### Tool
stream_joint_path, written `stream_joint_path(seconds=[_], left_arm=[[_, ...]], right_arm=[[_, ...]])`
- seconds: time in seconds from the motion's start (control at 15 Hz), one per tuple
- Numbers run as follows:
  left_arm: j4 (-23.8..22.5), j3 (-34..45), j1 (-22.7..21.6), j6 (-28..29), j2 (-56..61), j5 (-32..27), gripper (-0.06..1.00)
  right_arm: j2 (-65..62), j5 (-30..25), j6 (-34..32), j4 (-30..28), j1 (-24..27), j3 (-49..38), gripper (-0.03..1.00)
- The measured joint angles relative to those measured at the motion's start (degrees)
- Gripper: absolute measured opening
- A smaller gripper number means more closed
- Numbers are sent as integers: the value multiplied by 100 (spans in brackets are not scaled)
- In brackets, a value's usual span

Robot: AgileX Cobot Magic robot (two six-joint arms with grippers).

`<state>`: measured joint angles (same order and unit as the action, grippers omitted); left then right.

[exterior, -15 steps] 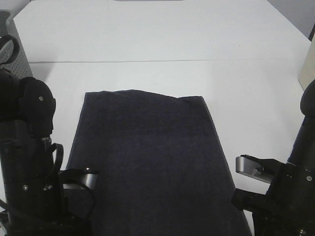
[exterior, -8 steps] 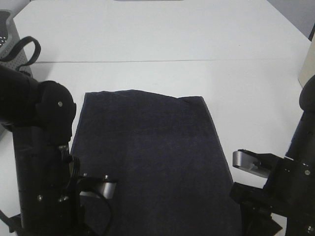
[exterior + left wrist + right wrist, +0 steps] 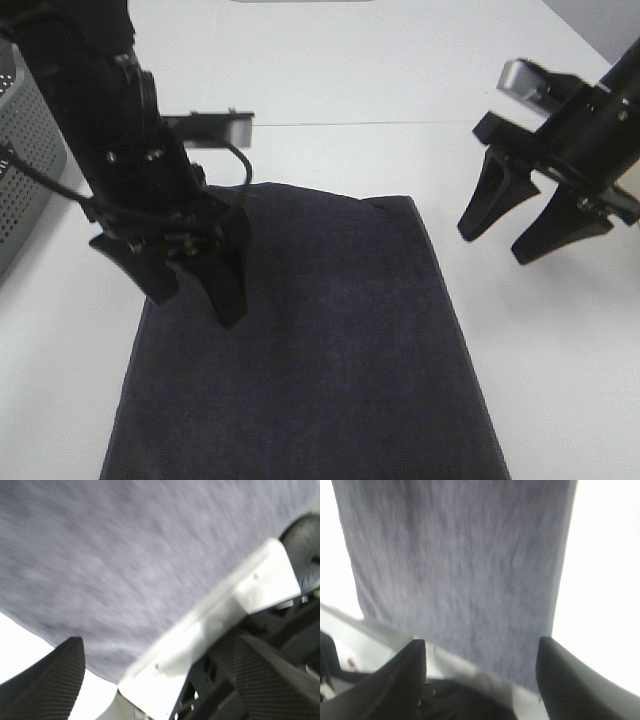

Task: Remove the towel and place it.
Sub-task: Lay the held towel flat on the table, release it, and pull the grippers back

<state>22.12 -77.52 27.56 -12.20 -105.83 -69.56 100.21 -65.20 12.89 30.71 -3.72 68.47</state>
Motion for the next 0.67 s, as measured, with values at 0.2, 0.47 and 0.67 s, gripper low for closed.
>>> stream_joint_path(seconds=[0.2,0.47,0.67], left_arm=[[-57,-579,-1014,-338,-464,246,80],[-80,-1283,-1799,-647,-1266,859,86],[218,-1765,-2097,-871,-1770,882,86]], right_arm=[[447,11,264,-252,69,900,73],[1799,-275,670,-92,69,2464,82],[2710,-407,882,74,69,3386,82]])
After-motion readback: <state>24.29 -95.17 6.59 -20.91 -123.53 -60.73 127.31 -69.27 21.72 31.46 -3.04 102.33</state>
